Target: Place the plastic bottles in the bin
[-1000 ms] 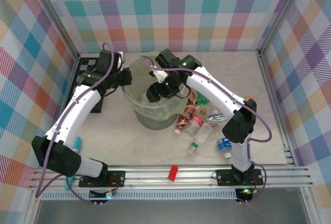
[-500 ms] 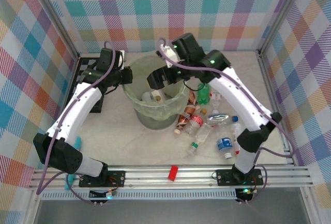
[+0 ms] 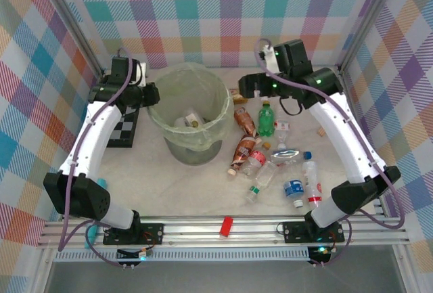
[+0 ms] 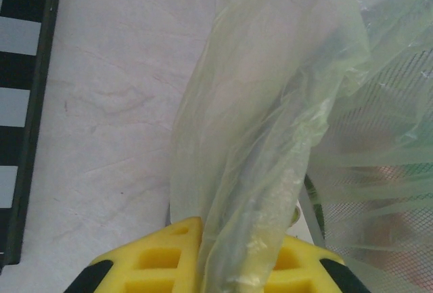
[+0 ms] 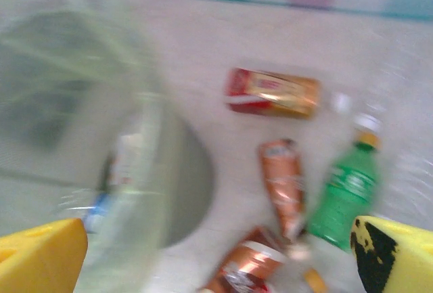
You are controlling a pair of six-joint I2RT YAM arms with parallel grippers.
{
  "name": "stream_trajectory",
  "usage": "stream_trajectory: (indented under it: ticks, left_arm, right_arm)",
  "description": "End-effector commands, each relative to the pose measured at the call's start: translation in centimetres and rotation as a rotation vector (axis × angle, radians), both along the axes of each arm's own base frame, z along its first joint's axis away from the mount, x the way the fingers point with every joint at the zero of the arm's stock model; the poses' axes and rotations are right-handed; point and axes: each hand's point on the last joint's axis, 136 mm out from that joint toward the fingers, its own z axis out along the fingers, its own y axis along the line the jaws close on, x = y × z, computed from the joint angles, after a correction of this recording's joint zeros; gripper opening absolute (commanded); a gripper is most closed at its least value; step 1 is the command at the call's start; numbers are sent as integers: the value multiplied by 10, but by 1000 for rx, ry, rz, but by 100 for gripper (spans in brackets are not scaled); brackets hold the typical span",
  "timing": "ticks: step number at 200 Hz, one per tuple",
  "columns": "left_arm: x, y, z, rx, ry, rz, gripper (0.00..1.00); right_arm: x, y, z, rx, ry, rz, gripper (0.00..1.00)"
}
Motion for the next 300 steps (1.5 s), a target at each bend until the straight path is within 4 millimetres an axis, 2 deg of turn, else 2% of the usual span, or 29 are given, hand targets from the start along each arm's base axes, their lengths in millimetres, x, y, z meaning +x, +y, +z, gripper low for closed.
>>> stream_trajectory:
  ticks: [1, 14, 31, 49, 74, 96, 131, 153, 189, 225, 251, 284, 300]
  left_arm:
    - [-1, 14, 12, 18, -8, -2, 0]
    - [-1, 23, 8, 25, 10, 6, 0]
    - [-2, 31, 3, 30, 22, 25, 0]
    - [-2, 39, 1, 55, 14, 47, 0]
    - [-5, 60, -1, 151, 10, 104, 0]
    - [-7, 70, 1, 159, -11, 130, 0]
    - [-3, 64, -10, 95, -2, 120, 0]
    - [-1, 63, -17, 93, 14, 115, 0]
    - [1, 61, -26, 79, 35, 103, 0]
    - [2, 63, -28, 77, 36, 108, 0]
    - [3, 64, -28, 67, 34, 109, 0]
    - [3, 63, -30, 64, 36, 108, 0]
    - [3, 63, -33, 62, 45, 107, 0]
  right_arm:
    - [-13, -65, -30, -108, 113, -216, 99]
    - [-19, -87, -52, -100, 195, -279, 99]
    - [-29, -105, -78, -69, 289, -332, 100]
    - [-41, -119, -104, -59, 365, -382, 99]
    - [-42, -135, -137, -63, 434, -419, 96]
    - [-26, -128, -159, -34, 448, -387, 93]
    - [11, -113, -196, 10, 504, -332, 92]
    - [36, -115, -212, 15, 509, -341, 88]
    - [63, -118, -235, 16, 549, -359, 80]
    - [66, -122, -258, -3, 603, -359, 77]
    - [66, -126, -267, -1, 618, -368, 78]
    - [66, -129, -277, -4, 639, -371, 86]
    - [64, -133, -284, -3, 665, -379, 86]
